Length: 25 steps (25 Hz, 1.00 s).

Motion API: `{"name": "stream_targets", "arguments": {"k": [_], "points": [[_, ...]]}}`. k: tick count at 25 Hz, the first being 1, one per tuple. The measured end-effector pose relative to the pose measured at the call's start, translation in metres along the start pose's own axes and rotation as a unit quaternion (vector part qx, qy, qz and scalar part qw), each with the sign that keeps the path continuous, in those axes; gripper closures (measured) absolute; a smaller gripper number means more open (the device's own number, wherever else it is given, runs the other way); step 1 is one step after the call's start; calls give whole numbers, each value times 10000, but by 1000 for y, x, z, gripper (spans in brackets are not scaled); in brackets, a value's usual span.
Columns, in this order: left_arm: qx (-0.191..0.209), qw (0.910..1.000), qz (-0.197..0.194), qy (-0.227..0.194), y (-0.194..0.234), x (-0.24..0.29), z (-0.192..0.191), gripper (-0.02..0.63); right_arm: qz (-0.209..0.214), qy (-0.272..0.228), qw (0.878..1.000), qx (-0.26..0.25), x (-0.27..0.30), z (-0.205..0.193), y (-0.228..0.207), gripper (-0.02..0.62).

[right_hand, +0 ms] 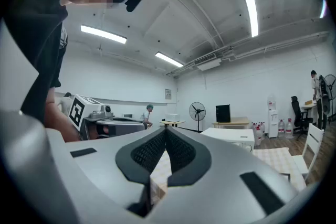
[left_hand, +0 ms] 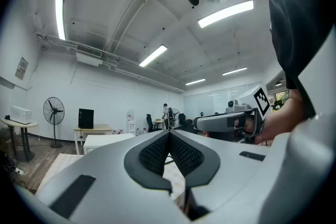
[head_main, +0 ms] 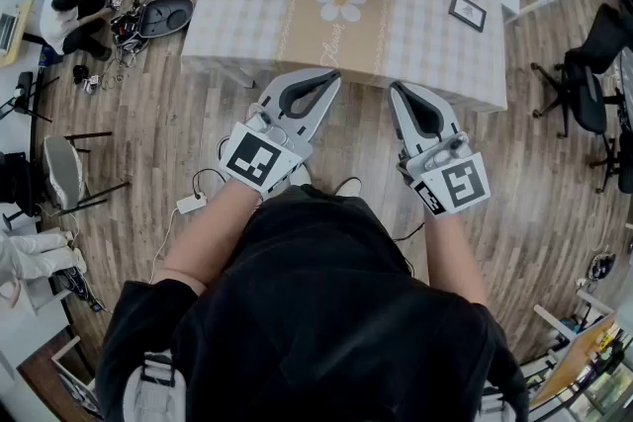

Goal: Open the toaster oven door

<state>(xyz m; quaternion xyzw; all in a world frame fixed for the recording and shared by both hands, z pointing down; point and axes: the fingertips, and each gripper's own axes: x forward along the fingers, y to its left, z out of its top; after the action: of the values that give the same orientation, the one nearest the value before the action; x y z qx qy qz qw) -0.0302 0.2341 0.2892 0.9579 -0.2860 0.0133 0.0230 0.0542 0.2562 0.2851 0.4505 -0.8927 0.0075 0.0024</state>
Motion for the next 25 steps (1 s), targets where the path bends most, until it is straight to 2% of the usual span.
{"name": "stream_targets", "arguments": {"k": [10,15,21,25], "points": [[-78,9999,71,14,-15,-3,0,591,145,-10,9999,-17,-5,-2,7,577],[-12,10000,50,0,-21,-3,1,591,179,-31,9998,-38,-9,-4,10,577],[213,9993,39,-296,-28,-3,11,591,157,-2,9999,-66,-17,-6,12,575],[196,9995,92,-251,-39,-7,10,591,212,36,9998,-21,-28,-10,15,575]]}}
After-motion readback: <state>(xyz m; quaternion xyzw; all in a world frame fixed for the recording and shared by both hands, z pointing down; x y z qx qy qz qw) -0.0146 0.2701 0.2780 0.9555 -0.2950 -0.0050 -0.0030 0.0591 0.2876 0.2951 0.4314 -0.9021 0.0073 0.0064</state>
